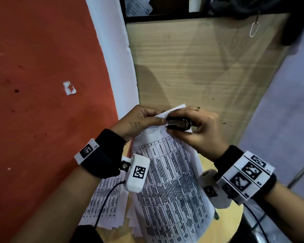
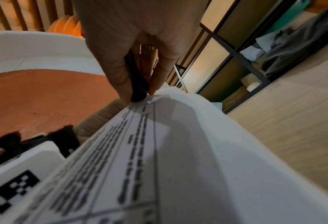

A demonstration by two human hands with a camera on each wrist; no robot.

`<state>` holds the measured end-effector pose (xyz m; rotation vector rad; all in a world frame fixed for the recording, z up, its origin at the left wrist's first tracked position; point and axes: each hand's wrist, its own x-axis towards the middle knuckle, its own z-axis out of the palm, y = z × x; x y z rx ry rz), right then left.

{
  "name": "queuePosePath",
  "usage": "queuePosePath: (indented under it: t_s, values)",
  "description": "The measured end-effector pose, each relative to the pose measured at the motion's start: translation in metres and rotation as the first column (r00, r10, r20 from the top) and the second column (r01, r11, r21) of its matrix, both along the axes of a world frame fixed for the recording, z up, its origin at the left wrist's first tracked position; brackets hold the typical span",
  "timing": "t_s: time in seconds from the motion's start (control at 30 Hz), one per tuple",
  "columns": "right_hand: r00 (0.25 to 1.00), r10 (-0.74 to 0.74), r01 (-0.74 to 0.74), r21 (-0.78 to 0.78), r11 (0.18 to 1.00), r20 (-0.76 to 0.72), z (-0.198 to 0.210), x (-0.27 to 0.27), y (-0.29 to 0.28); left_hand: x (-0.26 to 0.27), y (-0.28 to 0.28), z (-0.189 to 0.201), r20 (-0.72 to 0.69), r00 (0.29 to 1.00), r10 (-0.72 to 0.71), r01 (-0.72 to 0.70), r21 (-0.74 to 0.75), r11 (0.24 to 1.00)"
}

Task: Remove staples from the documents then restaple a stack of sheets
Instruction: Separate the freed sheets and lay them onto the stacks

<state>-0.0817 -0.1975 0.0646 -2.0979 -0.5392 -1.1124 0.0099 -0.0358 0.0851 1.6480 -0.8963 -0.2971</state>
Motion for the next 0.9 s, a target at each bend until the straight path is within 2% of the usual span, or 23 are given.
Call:
queuePosePath:
  t_s: [0.27,0.43,0.57,0.77,0.83,0.9]
  values:
    - [0.985,0.107,-0.068,0.264,0.962,-0.136,-0.007,0.001,-0.001,-0.007,-0.001,-0.005,0.060,0.996,0.063,-0.060,-0.057,0.997]
    - [0.925,0.308,-0.148,0.536,0.831,-0.222,-0.006,0.001,0.002,-0.006,-0.005,-0.008,0.129,0.985,0.112,-0.097,-0.118,0.988]
    - [0.935,0.286,-0.145,0.509,0.848,-0.210,-0.004,0.001,0.003,-0.004,-0.010,-0.010,0.228,0.956,0.184,-0.147,-0.170,0.974]
    - [0.916,0.337,-0.157,0.578,0.801,-0.219,-0.001,-0.002,0.004,0.001,-0.014,-0.015,0.339,0.908,0.248,-0.195,-0.183,0.964]
    - [0.939,0.270,-0.108,0.566,0.818,-0.211,-0.003,-0.001,0.005,0.002,-0.016,-0.017,0.368,0.887,0.280,-0.227,-0.181,0.957]
    - [0.978,0.101,-0.010,0.443,0.896,-0.181,-0.005,0.001,0.006,0.005,-0.018,-0.020,0.396,0.860,0.321,-0.273,-0.175,0.946]
